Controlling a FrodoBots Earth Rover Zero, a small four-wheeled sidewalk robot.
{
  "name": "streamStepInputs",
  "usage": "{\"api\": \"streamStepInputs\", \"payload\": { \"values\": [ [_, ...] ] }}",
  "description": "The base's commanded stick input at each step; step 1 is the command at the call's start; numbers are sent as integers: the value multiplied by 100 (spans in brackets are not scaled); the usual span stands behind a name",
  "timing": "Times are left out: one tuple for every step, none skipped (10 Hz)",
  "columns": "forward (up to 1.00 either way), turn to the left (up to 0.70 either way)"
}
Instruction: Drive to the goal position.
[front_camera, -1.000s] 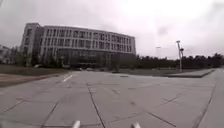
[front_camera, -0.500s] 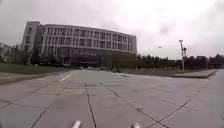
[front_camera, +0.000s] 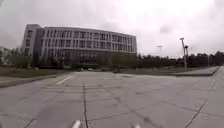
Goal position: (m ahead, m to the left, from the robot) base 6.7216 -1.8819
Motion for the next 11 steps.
{"api": "streamStepInputs", "payload": {
  "values": [
    [70,12],
    [70,5],
    [70,3],
    [70,3],
    [70,3],
    [70,3],
    [70,3],
    [70,3],
    [70,3],
    [70,4],
    [70,16]
  ]
}}
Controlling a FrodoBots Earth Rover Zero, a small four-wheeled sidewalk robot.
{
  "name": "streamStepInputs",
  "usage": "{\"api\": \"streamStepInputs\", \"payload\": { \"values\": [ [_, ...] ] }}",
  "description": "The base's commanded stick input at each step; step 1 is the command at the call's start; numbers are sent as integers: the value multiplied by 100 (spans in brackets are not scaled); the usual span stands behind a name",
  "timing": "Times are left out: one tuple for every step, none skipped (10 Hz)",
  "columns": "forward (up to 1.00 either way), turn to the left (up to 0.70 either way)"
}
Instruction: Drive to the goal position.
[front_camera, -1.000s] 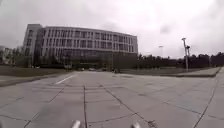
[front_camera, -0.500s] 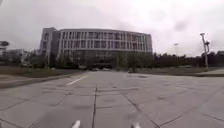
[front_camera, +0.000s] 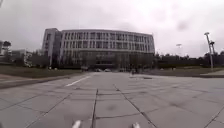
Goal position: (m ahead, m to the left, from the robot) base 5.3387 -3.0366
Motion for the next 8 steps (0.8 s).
{"api": "streamStepInputs", "payload": {
  "values": [
    [70,22],
    [70,10],
    [70,3],
    [70,2],
    [70,0],
    [70,0],
    [70,0],
    [70,0]
  ]
}}
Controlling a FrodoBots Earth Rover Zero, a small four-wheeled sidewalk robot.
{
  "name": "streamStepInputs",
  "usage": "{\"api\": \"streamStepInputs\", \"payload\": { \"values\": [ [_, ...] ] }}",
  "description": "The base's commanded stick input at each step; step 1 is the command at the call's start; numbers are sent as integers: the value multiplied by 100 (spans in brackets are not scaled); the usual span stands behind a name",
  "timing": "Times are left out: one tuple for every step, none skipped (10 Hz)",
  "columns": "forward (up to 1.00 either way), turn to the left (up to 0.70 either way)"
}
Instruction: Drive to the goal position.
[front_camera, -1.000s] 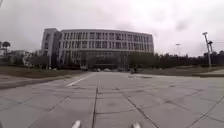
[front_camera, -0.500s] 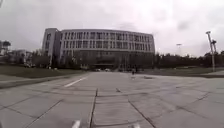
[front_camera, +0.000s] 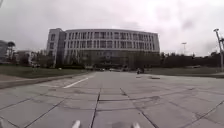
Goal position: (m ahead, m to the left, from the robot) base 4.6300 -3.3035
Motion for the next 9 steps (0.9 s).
{"api": "streamStepInputs", "payload": {
  "values": [
    [70,0],
    [70,0],
    [70,0],
    [70,0],
    [70,0],
    [70,0],
    [70,0],
    [70,0],
    [70,0]
  ]
}}
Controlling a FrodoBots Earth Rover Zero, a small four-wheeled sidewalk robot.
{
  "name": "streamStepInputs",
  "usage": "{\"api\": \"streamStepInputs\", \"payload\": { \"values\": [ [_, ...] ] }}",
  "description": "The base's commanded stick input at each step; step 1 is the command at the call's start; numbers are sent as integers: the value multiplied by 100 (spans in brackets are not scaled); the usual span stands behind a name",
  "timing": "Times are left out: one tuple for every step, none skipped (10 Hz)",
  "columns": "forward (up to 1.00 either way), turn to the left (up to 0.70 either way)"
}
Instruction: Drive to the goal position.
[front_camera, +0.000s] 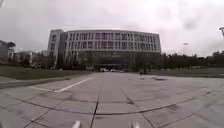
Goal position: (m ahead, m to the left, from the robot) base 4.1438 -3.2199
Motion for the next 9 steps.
{"api": "streamStepInputs", "payload": {
  "values": [
    [70,0],
    [70,0],
    [70,0],
    [70,0],
    [70,0],
    [70,0],
    [70,0],
    [70,0],
    [70,0]
  ]
}}
